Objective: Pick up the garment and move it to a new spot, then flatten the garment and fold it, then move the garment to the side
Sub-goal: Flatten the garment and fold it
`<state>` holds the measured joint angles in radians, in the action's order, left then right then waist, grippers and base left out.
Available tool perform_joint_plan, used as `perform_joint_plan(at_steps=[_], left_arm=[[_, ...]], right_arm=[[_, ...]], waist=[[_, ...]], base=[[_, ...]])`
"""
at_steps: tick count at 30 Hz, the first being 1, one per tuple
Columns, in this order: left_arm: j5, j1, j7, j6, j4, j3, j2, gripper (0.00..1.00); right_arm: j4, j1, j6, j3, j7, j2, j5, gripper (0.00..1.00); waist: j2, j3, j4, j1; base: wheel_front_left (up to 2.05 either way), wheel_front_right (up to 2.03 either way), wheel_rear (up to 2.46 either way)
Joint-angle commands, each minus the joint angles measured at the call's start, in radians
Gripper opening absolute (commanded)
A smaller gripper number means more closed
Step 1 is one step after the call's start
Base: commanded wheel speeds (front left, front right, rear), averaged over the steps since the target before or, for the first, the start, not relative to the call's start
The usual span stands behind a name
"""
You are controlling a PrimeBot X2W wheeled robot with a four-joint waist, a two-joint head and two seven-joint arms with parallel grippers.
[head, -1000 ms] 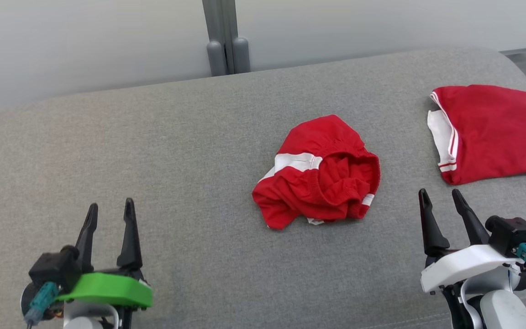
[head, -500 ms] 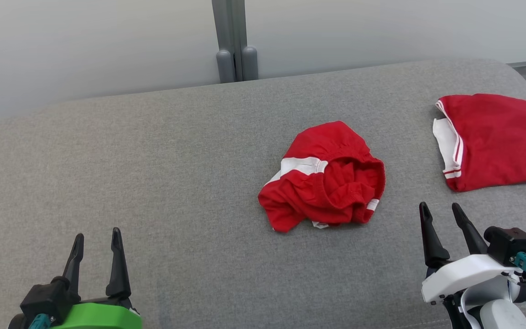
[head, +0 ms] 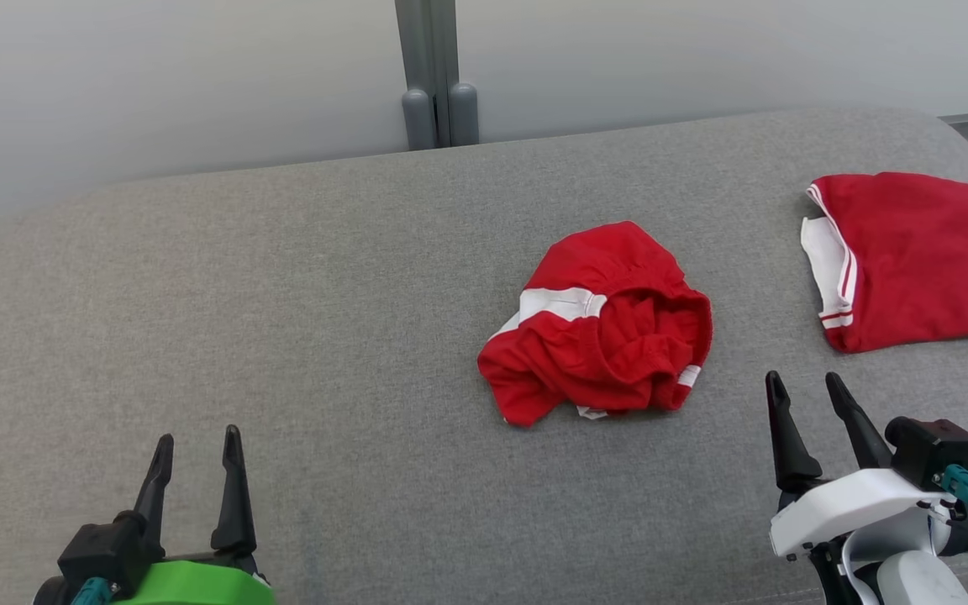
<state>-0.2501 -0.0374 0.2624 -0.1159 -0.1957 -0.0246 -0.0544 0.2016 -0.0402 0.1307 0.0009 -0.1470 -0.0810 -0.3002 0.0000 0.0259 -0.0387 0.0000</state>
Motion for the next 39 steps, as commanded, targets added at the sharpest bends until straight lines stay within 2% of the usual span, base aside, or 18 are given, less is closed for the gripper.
perform_joint_plan(at_steps=[1,5,7,13,18,22,31,39], left_arm=[[-0.009,0.007,0.003,-0.006,-0.010,0.006,0.001,1.00],[-0.010,0.068,-0.002,-0.010,-0.061,0.063,0.002,1.00],[-0.031,0.122,-0.037,-0.013,-0.085,0.106,0.002,1.00],[-0.107,0.315,-0.228,-0.015,-0.102,0.256,0.002,1.00],[-0.176,0.448,-0.384,-0.015,-0.122,0.376,0.002,1.00],[-0.215,0.519,-0.457,0.002,-0.149,0.446,0.001,1.00],[-0.226,0.603,-0.533,0.117,-0.225,0.548,0.001,1.00],[-0.134,0.620,-0.554,0.254,-0.242,0.555,-0.038,1.00]], right_arm=[[-0.004,-0.005,0.000,0.000,-0.005,0.000,0.003,1.00],[-0.006,-0.014,0.000,-0.001,-0.005,-0.004,0.000,1.00],[-0.006,-0.019,0.000,-0.004,-0.006,-0.004,0.001,1.00],[-0.008,-0.039,0.000,0.006,-0.007,0.001,0.001,1.00],[-0.002,-0.063,0.000,0.019,-0.015,0.004,-0.002,1.00],[0.007,-0.078,0.000,0.030,-0.025,0.008,-0.005,1.00],[0.044,-0.096,0.000,0.046,-0.059,0.021,-0.029,1.00],[0.066,-0.096,0.000,0.042,-0.081,0.025,-0.034,1.00]], waist=[[0.0000,0.007,-0.004,0.0000],[0.0000,0.025,-0.012,0.0000],[0.0000,0.035,-0.018,0.0000],[0.0000,0.070,-0.061,0.0000],[0.0000,0.103,-0.131,0.0000],[0.0000,0.128,-0.196,0.0000],[0.0000,0.165,-0.325,0.0000],[0.0000,0.180,-0.358,0.0000]], base=[[0.00,0.00,0.00],[0.00,0.00,0.00],[0.00,0.00,0.00],[0.00,0.00,0.00],[0.00,0.00,0.00],[0.00,0.00,0.00],[0.00,0.00,0.00],[0.00,0.00,0.00]])
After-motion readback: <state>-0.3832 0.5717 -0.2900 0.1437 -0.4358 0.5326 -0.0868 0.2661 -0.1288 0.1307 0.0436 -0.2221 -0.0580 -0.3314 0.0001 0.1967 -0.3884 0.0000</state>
